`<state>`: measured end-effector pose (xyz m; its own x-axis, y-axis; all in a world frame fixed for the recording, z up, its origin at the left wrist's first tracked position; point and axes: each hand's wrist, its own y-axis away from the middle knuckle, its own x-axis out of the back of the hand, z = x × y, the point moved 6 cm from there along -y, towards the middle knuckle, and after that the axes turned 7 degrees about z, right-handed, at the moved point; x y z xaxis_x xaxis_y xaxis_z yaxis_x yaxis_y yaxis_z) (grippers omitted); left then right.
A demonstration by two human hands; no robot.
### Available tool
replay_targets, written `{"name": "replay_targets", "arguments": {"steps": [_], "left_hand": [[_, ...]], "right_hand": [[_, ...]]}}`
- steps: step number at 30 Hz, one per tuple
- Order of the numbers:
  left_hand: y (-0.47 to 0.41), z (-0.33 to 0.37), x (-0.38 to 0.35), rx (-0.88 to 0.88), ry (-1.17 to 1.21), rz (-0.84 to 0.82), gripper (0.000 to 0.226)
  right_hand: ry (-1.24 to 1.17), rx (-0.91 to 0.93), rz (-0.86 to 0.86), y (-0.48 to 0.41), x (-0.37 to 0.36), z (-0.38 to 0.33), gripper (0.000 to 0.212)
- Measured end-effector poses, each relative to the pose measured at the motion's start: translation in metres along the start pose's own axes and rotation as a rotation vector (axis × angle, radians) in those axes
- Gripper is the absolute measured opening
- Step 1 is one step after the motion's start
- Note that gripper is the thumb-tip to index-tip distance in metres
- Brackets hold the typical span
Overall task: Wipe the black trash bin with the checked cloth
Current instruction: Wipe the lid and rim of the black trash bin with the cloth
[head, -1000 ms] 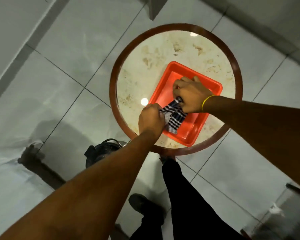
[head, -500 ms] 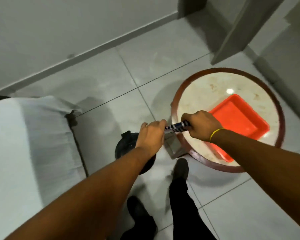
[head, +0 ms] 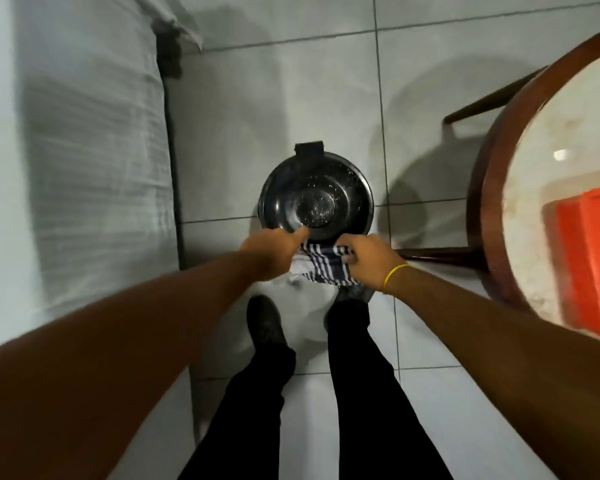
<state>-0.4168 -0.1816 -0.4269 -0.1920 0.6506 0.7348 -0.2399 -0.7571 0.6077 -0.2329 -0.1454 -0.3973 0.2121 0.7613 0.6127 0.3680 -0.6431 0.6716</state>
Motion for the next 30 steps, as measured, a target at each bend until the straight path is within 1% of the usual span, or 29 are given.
{"name": "replay_targets", "arguments": {"steps": [2, 4, 5, 7, 9, 11, 13, 15, 18, 20, 22, 23, 25, 28, 30], "left_hand": [[-0.024, -0.011, -0.010, -0.003, 0.001, 0.021, 0.026], [-0.046, -0.017, -0.005, 0.010, 0.016, 0.064, 0.022], [-0.059, -0.022, 0.001, 0.020, 0.016, 0.114, 0.021], [-0.086, -0.035, 0.016, 0.038, 0.037, 0.289, 0.024], [-0.103, -0.046, 0.039, 0.076, 0.098, 0.461, 0.023], [-0.121, -0.062, 0.053, 0.106, 0.106, 0.536, 0.027], [-0.139, -0.076, 0.050, 0.096, 0.062, 0.468, 0.043], [-0.161, -0.084, 0.046, 0.056, 0.063, 0.377, 0.058], [-0.193, -0.085, 0.043, 0.000, 0.163, 0.305, 0.068], [-0.216, -0.089, 0.039, 0.027, 0.302, 0.235, 0.070], [-0.235, -0.094, 0.032, 0.084, 0.448, 0.139, 0.065], [-0.241, -0.096, 0.029, 0.118, 0.484, 0.095, 0.061], [-0.250, -0.099, 0.026, 0.165, 0.510, 0.046, 0.058], [-0.256, -0.103, 0.025, 0.194, 0.516, 0.026, 0.067], [-0.258, -0.103, 0.024, 0.195, 0.529, 0.026, 0.067]], "right_hand": [[0.010, -0.008, 0.017, -0.034, -0.008, 0.011, 0.045], [0.018, -0.018, 0.066, -0.061, -0.006, 0.018, 0.041], [0.027, -0.027, 0.113, -0.075, -0.002, 0.020, 0.039], [0.048, -0.028, 0.254, -0.103, 0.004, 0.020, 0.037], [0.067, -0.013, 0.420, -0.112, 0.013, 0.015, 0.043], [0.114, 0.043, 0.532, -0.112, 0.010, 0.004, 0.053], [0.177, 0.144, 0.548, -0.104, -0.011, -0.009, 0.063], [0.248, 0.265, 0.513, -0.097, -0.048, -0.019, 0.071], [0.394, 0.396, 0.485, -0.085, -0.105, -0.019, 0.081], [0.437, 0.429, 0.475, -0.086, -0.132, -0.008, 0.086], [0.454, 0.455, 0.455, -0.092, -0.148, 0.000, 0.087], [0.463, 0.481, 0.449, -0.095, -0.151, 0.002, 0.087], [0.489, 0.537, 0.446, -0.102, -0.155, 0.003, 0.086], [0.555, 0.635, 0.443, -0.115, -0.154, -0.007, 0.085], [0.608, 0.708, 0.427, -0.125, -0.151, -0.018, 0.084]]}}
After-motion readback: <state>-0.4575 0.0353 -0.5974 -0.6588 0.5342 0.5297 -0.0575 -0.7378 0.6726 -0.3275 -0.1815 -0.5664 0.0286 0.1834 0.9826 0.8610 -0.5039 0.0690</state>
